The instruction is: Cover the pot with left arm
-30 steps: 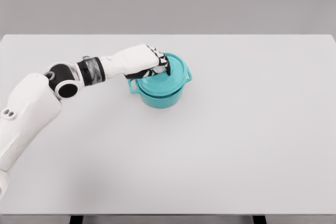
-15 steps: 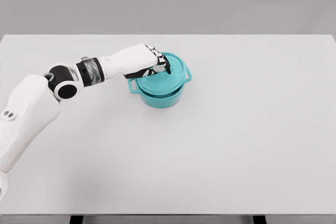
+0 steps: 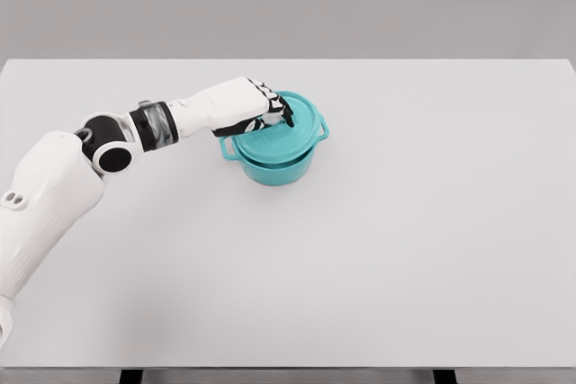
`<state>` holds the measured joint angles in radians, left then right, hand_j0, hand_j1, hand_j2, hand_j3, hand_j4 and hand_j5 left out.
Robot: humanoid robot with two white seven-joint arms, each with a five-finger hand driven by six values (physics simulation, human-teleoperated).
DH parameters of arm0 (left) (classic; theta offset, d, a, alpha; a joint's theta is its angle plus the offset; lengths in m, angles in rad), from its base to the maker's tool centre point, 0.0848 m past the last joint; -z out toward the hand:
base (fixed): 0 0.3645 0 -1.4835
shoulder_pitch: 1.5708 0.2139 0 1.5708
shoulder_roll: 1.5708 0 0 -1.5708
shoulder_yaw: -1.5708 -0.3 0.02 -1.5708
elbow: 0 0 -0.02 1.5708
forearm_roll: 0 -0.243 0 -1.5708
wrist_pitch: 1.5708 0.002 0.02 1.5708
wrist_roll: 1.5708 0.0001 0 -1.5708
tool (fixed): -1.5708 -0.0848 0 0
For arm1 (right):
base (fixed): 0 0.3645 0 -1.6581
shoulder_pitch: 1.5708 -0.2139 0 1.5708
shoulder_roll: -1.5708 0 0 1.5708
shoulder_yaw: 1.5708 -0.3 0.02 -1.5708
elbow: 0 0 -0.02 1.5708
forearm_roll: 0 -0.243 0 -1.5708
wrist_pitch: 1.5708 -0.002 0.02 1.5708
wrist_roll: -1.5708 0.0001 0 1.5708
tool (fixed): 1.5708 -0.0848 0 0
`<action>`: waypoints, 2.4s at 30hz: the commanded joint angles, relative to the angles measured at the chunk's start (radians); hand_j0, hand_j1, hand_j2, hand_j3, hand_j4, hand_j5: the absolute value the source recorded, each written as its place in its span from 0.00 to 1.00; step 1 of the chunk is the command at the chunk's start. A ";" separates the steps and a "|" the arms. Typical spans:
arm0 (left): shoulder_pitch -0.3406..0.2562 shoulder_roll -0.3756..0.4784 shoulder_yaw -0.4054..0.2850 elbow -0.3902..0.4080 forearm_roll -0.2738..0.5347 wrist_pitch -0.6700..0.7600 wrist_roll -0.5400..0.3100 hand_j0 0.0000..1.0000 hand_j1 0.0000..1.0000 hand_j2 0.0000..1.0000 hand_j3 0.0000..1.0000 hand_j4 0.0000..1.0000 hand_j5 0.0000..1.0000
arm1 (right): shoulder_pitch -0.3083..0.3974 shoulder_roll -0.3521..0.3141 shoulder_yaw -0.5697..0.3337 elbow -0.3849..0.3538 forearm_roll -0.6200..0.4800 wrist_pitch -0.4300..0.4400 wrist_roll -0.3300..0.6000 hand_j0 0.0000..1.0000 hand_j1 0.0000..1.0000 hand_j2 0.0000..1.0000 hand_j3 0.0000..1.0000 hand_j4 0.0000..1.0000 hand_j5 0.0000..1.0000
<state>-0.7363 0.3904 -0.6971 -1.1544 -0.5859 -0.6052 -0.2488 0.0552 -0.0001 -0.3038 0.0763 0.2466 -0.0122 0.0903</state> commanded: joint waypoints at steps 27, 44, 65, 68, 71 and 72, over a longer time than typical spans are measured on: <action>0.012 0.008 -0.002 -0.008 -0.011 -0.006 -0.020 0.58 0.58 0.58 0.58 0.58 0.58 | 0.000 0.000 0.000 0.000 0.000 0.000 0.000 1.00 1.00 1.00 1.00 1.00 1.00; 0.012 0.022 -0.004 -0.028 -0.008 -0.006 -0.018 0.58 0.58 0.58 0.58 0.58 0.58 | 0.000 0.000 0.000 0.000 0.000 0.000 0.000 1.00 1.00 1.00 1.00 1.00 1.00; 0.015 0.030 -0.004 -0.030 -0.009 -0.006 -0.020 0.64 0.64 0.64 0.64 0.64 0.64 | 0.000 0.000 0.000 0.000 0.000 0.000 0.000 1.00 1.00 1.00 1.00 1.00 1.00; 0.015 0.030 -0.004 -0.030 -0.009 -0.006 -0.020 0.64 0.64 0.64 0.64 0.64 0.64 | 0.000 0.000 0.000 0.000 0.000 0.000 0.000 1.00 1.00 1.00 1.00 1.00 1.00; 0.015 0.030 -0.004 -0.030 -0.009 -0.006 -0.020 0.64 0.64 0.64 0.64 0.64 0.64 | 0.000 0.000 0.000 0.000 0.000 0.000 0.000 1.00 1.00 1.00 1.00 1.00 1.00; 0.014 0.030 -0.004 -0.030 -0.011 -0.006 -0.020 0.64 0.64 0.64 0.64 0.64 0.64 | 0.000 0.000 0.000 0.000 0.000 0.000 0.000 1.00 1.00 1.00 1.00 1.00 1.00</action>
<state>-0.7240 0.4196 -0.7004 -1.1851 -0.5783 -0.6107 -0.2534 0.0552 -0.0001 -0.3038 0.0764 0.2466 -0.0122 0.0903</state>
